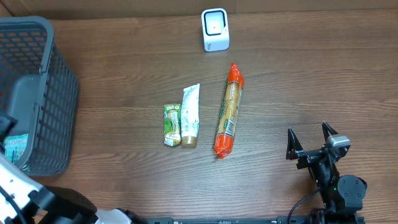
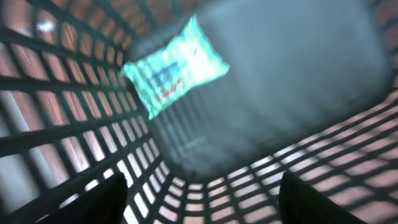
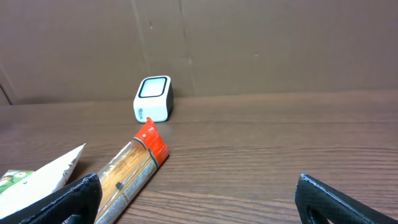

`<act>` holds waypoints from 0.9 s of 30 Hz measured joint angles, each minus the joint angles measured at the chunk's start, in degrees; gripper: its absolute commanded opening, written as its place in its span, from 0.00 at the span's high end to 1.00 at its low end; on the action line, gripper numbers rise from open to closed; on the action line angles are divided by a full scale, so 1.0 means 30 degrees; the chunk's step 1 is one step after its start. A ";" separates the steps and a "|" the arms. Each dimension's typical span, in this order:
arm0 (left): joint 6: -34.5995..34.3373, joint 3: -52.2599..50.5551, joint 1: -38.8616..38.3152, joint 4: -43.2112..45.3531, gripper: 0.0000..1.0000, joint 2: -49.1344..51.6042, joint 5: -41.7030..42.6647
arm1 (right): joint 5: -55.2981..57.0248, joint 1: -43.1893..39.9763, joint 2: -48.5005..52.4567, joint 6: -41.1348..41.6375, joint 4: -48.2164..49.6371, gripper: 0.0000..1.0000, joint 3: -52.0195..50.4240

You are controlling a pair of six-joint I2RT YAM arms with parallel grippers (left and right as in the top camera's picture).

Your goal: Scan the item barcode

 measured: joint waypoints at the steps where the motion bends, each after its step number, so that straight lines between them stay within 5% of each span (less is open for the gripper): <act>1: 0.0401 -0.0685 0.0015 0.0452 0.22 0.0073 -0.0073 | 0.0007 0.0000 0.0000 0.0000 0.0000 0.00 0.0000; 6: 0.3031 -0.3322 0.0015 0.3220 0.00 0.0109 -0.0219 | 0.0007 0.0000 0.0000 0.0000 -0.0015 0.00 0.0000; 16: 0.8582 -0.7140 0.0284 1.0098 0.01 0.0109 -0.0364 | 0.0000 0.0000 0.0000 0.0000 0.0000 0.00 0.0000; 27: 1.3391 -0.7570 0.0401 1.2764 0.00 0.2142 -0.1800 | 0.0007 0.0000 0.0000 0.0007 0.0000 0.00 0.0000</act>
